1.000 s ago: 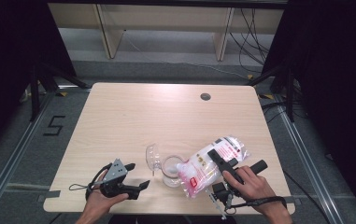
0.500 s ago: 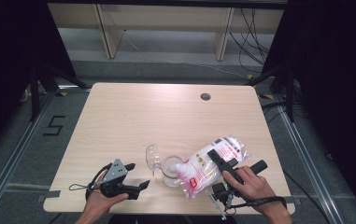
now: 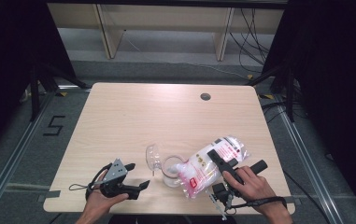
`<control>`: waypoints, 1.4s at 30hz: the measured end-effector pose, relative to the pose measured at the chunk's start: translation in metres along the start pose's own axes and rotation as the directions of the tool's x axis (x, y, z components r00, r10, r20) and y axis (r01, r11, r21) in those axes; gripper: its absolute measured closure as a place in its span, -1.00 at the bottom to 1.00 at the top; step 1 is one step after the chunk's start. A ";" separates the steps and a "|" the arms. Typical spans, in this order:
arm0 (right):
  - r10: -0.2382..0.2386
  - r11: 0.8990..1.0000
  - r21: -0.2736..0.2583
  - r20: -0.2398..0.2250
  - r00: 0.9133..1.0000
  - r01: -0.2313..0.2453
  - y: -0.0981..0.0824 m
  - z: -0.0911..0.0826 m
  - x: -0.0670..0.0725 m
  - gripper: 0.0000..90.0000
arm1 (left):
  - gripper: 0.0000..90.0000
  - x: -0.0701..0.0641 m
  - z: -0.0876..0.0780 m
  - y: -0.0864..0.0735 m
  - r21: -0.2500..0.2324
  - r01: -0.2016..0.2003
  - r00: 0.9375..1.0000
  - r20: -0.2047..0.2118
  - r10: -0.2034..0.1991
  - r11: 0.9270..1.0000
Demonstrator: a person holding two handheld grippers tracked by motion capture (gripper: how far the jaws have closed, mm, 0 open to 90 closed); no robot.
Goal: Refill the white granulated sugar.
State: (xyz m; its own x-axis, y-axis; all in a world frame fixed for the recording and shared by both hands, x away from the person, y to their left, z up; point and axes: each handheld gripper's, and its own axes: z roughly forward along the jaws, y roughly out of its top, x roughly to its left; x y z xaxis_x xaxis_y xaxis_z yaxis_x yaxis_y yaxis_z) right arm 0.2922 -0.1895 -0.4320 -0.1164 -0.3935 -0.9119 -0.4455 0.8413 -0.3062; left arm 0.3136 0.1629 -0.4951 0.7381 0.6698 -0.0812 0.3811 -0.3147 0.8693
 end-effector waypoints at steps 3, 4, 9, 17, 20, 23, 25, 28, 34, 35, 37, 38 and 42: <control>0.010 1.000 0.004 0.001 1.000 -0.010 0.000 -0.001 0.001 0.19 | -0.64 0.000 0.000 0.000 0.000 -0.001 1.000 0.000 0.001 1.000; 0.010 1.000 0.004 0.001 1.000 -0.010 0.000 -0.001 0.001 0.19 | -0.64 0.000 0.000 0.000 0.000 -0.001 1.000 0.000 0.001 1.000; 0.004 1.000 -0.001 0.000 1.000 -0.004 0.000 0.000 0.000 0.19 | -0.64 0.000 0.000 0.000 0.000 0.000 1.000 0.000 0.000 1.000; 0.008 1.000 -0.002 0.000 1.000 -0.008 0.000 0.000 0.000 0.20 | -0.64 -0.002 0.001 -0.001 -0.002 0.030 1.000 0.004 -0.030 1.000; 0.010 1.000 0.000 -0.002 1.000 -0.010 0.000 0.000 0.001 0.20 | -0.64 -0.001 0.001 0.000 -0.008 0.009 1.000 0.009 -0.008 1.000; 0.005 1.000 0.000 -0.011 1.000 -0.005 0.000 0.000 0.000 0.20 | -0.64 -0.002 0.001 -0.001 -0.001 0.029 1.000 0.004 -0.029 1.000; 0.000 1.000 0.000 -0.011 1.000 0.000 0.000 0.000 0.000 0.20 | -0.64 -0.002 0.001 -0.001 -0.002 0.030 1.000 0.004 -0.030 1.000; 0.003 1.000 -0.004 -0.008 1.000 -0.003 0.000 0.000 0.000 0.20 | -0.64 -0.002 0.001 -0.001 -0.001 0.029 1.000 0.004 -0.029 1.000; 0.009 1.000 -0.006 -0.002 1.000 -0.009 0.000 -0.001 0.000 0.21 | -0.64 -0.001 0.000 0.000 0.000 0.019 1.000 -0.001 -0.019 1.000; 0.012 1.000 -0.004 -0.003 1.000 -0.012 0.000 -0.001 0.001 0.21 | -0.64 -0.002 0.001 -0.001 -0.002 0.028 1.000 0.005 -0.028 1.000; 0.013 1.000 -0.002 0.000 1.000 -0.013 0.000 -0.001 0.000 0.21 | -0.64 -0.002 0.001 -0.001 -0.001 0.028 1.000 0.001 -0.028 1.000; 0.012 1.000 -0.001 -0.001 1.000 -0.012 0.000 -0.001 0.000 0.21 | -0.64 -0.002 0.000 -0.001 0.001 0.027 1.000 -0.002 -0.027 1.000; 0.011 1.000 0.002 0.002 1.000 -0.011 -0.001 -0.002 0.000 0.21 | -0.64 0.000 0.000 0.000 0.001 -0.002 1.000 0.001 0.002 1.000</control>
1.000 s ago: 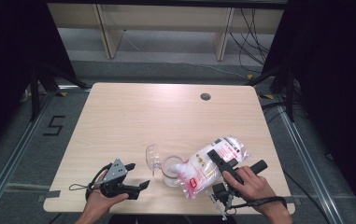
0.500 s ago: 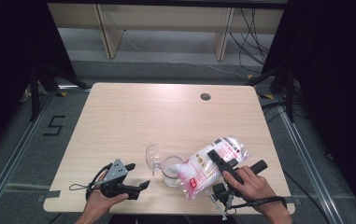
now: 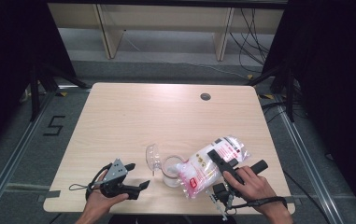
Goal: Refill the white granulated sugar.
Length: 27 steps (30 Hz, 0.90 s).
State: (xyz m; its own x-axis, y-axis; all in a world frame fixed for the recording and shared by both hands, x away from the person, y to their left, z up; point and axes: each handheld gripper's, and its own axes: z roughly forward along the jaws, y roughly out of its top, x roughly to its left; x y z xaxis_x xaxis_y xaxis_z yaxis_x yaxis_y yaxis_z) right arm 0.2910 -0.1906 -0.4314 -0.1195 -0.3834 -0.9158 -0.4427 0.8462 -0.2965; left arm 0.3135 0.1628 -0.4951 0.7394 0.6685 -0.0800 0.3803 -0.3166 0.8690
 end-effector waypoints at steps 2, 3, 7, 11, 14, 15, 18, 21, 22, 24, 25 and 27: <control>0.001 1.000 0.001 0.000 1.000 -0.001 0.000 0.000 0.000 0.21 | -0.64 -0.002 0.000 -0.001 0.000 0.029 1.000 -0.004 -0.029 1.000; 0.000 1.000 0.001 0.001 1.000 0.000 0.000 0.000 0.000 0.21 | -0.64 -0.002 0.000 -0.001 0.000 0.028 1.000 -0.003 -0.028 1.000; -0.001 1.000 0.001 -0.002 1.000 0.001 0.000 0.000 0.000 0.21 | -0.64 0.000 0.000 0.000 0.000 0.003 1.000 0.000 -0.003 1.000; 0.002 1.000 0.002 -0.002 1.000 -0.002 0.000 -0.001 0.000 0.22 | -0.64 -0.002 0.000 -0.001 0.000 0.028 1.000 -0.004 -0.028 1.000; 0.003 1.000 0.002 -0.001 1.000 -0.003 0.000 -0.001 0.000 0.22 | -0.64 -0.002 0.000 0.000 -0.001 0.026 1.000 -0.003 -0.026 1.000; -0.001 1.000 0.001 -0.001 1.000 0.001 0.000 -0.001 0.000 0.22 | -0.64 -0.001 0.000 0.000 -0.001 0.024 1.000 -0.003 -0.024 1.000; -0.003 1.000 0.002 -0.001 1.000 0.003 0.000 -0.001 -0.001 0.22 | -0.64 -0.002 0.000 -0.001 0.000 0.028 1.000 -0.004 -0.028 1.000; -0.013 1.000 0.005 -0.008 1.000 0.013 0.000 -0.001 -0.002 0.22 | -0.64 -0.002 0.000 -0.001 0.000 0.029 1.000 -0.004 -0.029 1.000; -0.011 1.000 0.006 -0.006 1.000 0.012 0.000 -0.002 -0.002 0.22 | -0.64 -0.002 0.000 -0.001 0.000 0.029 1.000 -0.004 -0.029 1.000; -0.013 1.000 0.006 -0.007 1.000 0.013 0.000 -0.002 -0.003 0.22 | -0.64 -0.002 0.000 -0.001 0.000 0.028 1.000 -0.004 -0.028 1.000; -0.018 1.000 0.009 -0.006 1.000 0.018 0.000 -0.002 -0.002 0.22 | -0.64 -0.001 0.000 0.000 -0.002 0.024 1.000 -0.001 -0.024 1.000; -0.013 1.000 0.002 0.002 1.000 0.013 0.000 -0.001 -0.002 0.22 | -0.64 0.000 0.000 0.000 0.000 0.000 1.000 0.000 0.000 1.000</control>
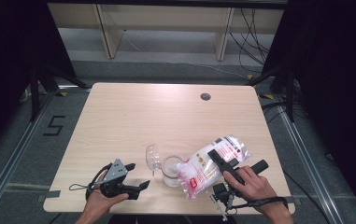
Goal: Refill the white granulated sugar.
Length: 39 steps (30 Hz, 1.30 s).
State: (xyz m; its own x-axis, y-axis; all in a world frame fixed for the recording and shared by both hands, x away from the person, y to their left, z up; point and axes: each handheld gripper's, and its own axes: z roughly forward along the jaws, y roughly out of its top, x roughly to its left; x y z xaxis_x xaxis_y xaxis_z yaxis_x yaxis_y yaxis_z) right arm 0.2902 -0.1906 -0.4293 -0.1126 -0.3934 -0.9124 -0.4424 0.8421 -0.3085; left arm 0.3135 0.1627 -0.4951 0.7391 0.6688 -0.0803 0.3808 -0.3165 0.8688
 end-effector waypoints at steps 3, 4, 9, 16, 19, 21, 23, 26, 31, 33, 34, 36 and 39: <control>-0.003 1.000 0.008 -0.009 1.000 0.003 0.000 0.000 -0.001 0.22 | -0.64 -0.001 0.000 0.000 -0.001 0.016 1.000 -0.001 -0.016 1.000; -0.007 1.000 0.005 -0.009 1.000 0.007 0.000 0.000 -0.001 0.23 | -0.64 0.000 0.000 0.000 -0.001 0.000 1.000 0.000 0.000 1.000; -0.011 1.000 0.004 -0.010 1.000 0.011 0.001 0.000 -0.001 0.23 | -0.64 0.000 0.000 0.000 -0.001 0.000 1.000 0.000 0.000 1.000; -0.008 1.000 0.004 -0.009 1.000 0.008 0.001 -0.001 -0.001 0.23 | -0.64 0.000 0.000 0.000 -0.001 0.001 1.000 0.000 -0.001 1.000; -0.005 1.000 0.006 -0.011 1.000 0.005 0.001 -0.001 -0.001 0.23 | -0.64 -0.002 0.001 -0.001 -0.004 0.032 0.999 0.003 -0.032 0.999; -0.006 1.000 0.007 -0.012 1.000 0.006 0.000 -0.001 0.000 0.23 | -0.64 -0.001 0.001 -0.001 -0.002 0.029 1.000 0.005 -0.029 1.000; -0.008 1.000 0.001 -0.002 1.000 0.008 0.000 0.000 0.000 0.23 | -0.64 -0.001 0.002 -0.001 -0.006 0.029 1.000 0.005 -0.029 1.000; -0.005 1.000 0.003 -0.005 1.000 0.005 0.000 0.000 0.000 0.23 | -0.64 -0.001 0.002 -0.001 -0.007 0.030 1.000 0.005 -0.030 1.000; -0.010 1.000 0.013 -0.013 1.000 0.010 0.000 -0.001 -0.001 0.24 | -0.64 -0.001 0.001 -0.001 -0.003 0.019 1.000 0.005 -0.019 1.000; -0.012 1.000 0.011 -0.014 1.000 0.013 0.000 -0.001 -0.001 0.24 | -0.64 0.000 0.001 0.000 -0.003 0.002 1.000 0.007 -0.002 1.000; -0.015 1.000 0.012 -0.010 1.000 0.015 0.000 -0.001 -0.001 0.24 | -0.64 0.000 0.001 0.000 -0.002 0.005 1.000 0.007 -0.005 1.000; -0.018 1.000 0.011 -0.013 1.000 0.018 0.000 -0.001 -0.001 0.24 | -0.64 0.000 0.001 0.000 -0.002 0.004 1.000 0.007 -0.004 1.000; -0.021 1.000 0.011 -0.012 1.000 0.021 0.000 -0.001 -0.001 0.24 | -0.64 0.001 0.001 0.000 -0.002 0.004 1.000 0.006 -0.004 1.000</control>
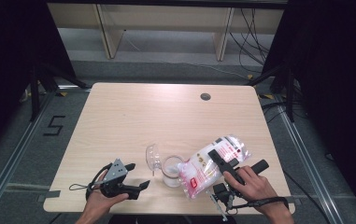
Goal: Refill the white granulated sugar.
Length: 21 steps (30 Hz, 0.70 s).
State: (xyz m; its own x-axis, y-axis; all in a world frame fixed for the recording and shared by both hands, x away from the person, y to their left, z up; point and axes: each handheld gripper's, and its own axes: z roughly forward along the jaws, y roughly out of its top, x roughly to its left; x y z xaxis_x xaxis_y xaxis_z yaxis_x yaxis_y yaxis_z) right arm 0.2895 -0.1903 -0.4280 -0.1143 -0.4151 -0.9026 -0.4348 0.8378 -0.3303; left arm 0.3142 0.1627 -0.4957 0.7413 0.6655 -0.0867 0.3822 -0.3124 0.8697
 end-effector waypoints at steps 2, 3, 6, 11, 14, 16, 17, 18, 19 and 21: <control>0.001 1.000 0.006 0.000 1.000 -0.001 0.000 0.000 0.000 0.24 | -0.64 0.000 0.000 0.000 0.000 0.002 1.000 0.000 -0.002 1.000; 0.002 1.000 0.003 -0.001 1.000 -0.002 0.000 0.000 0.000 0.24 | -0.64 0.000 0.000 0.000 0.001 0.001 1.000 0.000 -0.001 1.000; 0.009 1.000 0.000 -0.001 1.000 -0.009 0.000 0.000 0.000 0.24 | -0.64 0.000 0.000 0.000 -0.001 0.002 1.000 0.000 -0.002 1.000; 0.010 1.000 0.001 -0.001 1.000 -0.010 0.000 -0.001 0.000 0.25 | -0.64 0.000 0.000 0.000 -0.001 0.002 1.000 0.000 -0.002 1.000; 0.012 1.000 0.001 -0.001 1.000 -0.012 0.000 -0.001 0.000 0.25 | -0.64 0.000 0.000 0.000 -0.002 0.003 1.000 0.000 -0.003 1.000; 0.012 1.000 -0.001 0.000 1.000 -0.012 0.000 -0.001 0.000 0.25 | -0.64 0.000 0.000 0.000 0.000 0.001 1.000 -0.003 -0.001 1.000; 0.014 1.000 -0.004 0.004 1.000 -0.014 0.000 -0.001 0.000 0.25 | -0.64 0.000 0.000 0.000 0.000 0.001 1.000 -0.001 -0.001 1.000; 0.014 1.000 -0.004 0.004 1.000 -0.014 0.000 -0.001 0.000 0.25 | -0.64 0.000 0.000 0.000 0.000 0.001 1.000 -0.001 -0.001 1.000; 0.013 1.000 -0.008 0.010 1.000 -0.013 0.000 -0.001 0.000 0.25 | -0.64 0.000 -0.001 0.000 0.002 0.000 1.000 -0.005 0.000 1.000; 0.013 1.000 -0.008 0.010 1.000 -0.012 0.000 -0.001 0.000 0.25 | -0.64 0.000 -0.001 0.000 0.000 0.000 1.000 -0.005 0.000 1.000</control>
State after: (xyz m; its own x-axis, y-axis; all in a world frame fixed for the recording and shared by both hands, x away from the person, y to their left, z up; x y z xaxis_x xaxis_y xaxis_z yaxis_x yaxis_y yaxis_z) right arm 0.2889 -0.1905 -0.4280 -0.1110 -0.4011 -0.9093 -0.4403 0.8401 -0.3169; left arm 0.3138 0.1628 -0.4952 0.7384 0.6691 -0.0843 0.3824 -0.3125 0.8695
